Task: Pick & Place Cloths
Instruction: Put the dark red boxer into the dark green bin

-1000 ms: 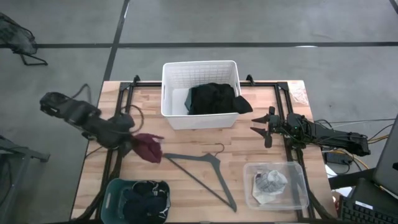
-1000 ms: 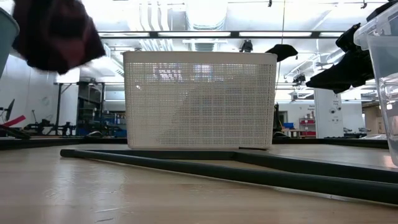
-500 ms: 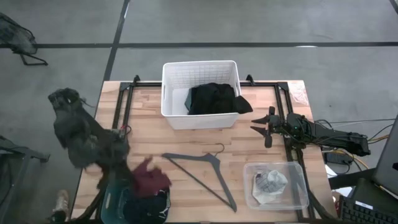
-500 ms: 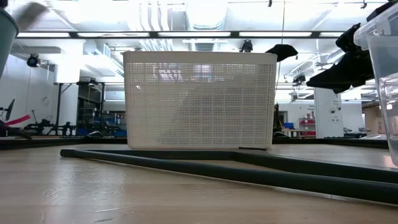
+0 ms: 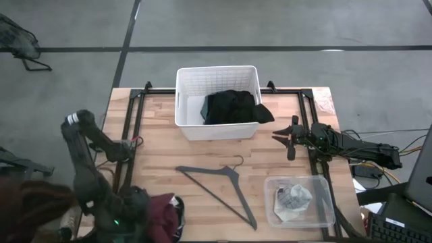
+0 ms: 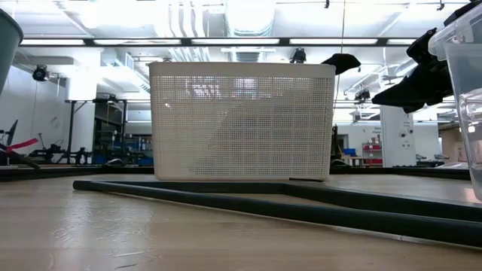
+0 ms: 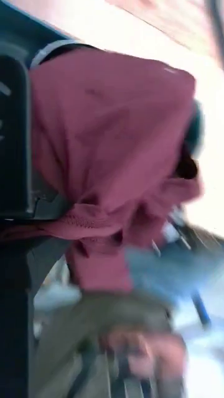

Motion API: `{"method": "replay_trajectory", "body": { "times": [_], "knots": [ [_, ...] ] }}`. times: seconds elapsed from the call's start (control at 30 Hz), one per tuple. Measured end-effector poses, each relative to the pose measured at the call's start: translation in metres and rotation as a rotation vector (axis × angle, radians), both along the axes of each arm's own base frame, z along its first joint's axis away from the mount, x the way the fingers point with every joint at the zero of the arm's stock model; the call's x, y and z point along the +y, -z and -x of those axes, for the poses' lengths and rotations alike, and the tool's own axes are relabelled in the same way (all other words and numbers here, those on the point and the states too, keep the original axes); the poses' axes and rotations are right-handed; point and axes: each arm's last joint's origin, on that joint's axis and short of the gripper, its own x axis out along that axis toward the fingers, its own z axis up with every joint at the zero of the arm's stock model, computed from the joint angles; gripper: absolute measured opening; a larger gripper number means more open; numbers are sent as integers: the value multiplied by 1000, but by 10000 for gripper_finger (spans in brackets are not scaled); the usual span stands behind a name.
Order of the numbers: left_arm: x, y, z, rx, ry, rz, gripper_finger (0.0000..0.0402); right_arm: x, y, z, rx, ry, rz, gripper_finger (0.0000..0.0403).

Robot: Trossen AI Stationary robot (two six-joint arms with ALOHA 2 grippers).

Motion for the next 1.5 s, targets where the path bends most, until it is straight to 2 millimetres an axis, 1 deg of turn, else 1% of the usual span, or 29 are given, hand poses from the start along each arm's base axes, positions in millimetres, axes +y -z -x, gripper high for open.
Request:
{"method": "replay_trajectory", "body": {
  "times": [0.13, 0.27, 0.33, 0.43, 0.57, 0.63, 0.73, 0.83, 0.93, 1.1, 1.27, 1.33, 1.4, 1.5],
  "knots": [
    [-13, 35, -4, 149, -29, -37, 6, 0, 0, 0, 0, 0, 0, 73],
    [-18, 70, -5, 247, -40, -99, 4, 0, 0, 0, 0, 0, 1, 60],
    [-19, 86, -5, 276, -52, -87, 5, 0, 0, 0, 0, 0, 0, 55],
    [-25, 109, -8, 260, -38, -16, 9, 0, 0, 0, 0, 0, 0, 48],
    [-27, 138, -11, 182, -4, 106, 8, 0, 0, 0, 0, 0, 1, 43],
    [-22, 152, -10, 167, 2, 150, 8, 0, 0, 0, 0, 0, 0, 44],
    [-13, 163, -8, 168, -30, 221, 14, 0, 0, 0, 0, 0, 0, 50],
    [-5, 167, -5, 139, -42, 260, 30, 0, 0, 0, 0, -1, 1, 60],
    [1, 161, -4, 40, -63, 255, 50, 0, 0, 0, 0, 0, 0, 70],
    [9, 140, -4, -131, -104, 243, 94, 0, 0, 0, 0, -1, 1, 88],
    [13, 123, -1, -219, -79, 246, 143, 0, 0, 0, 0, -1, 1, 105],
    [14, 119, -1, -230, -78, 263, 159, 0, 0, 0, 0, 0, 0, 111],
    [15, 116, 1, -202, -43, 294, 170, 0, 0, 0, 0, -1, 1, 116],
    [14, 112, 6, -138, 36, 358, 175, 0, 0, 0, 0, 0, 0, 125]
  ]
}}
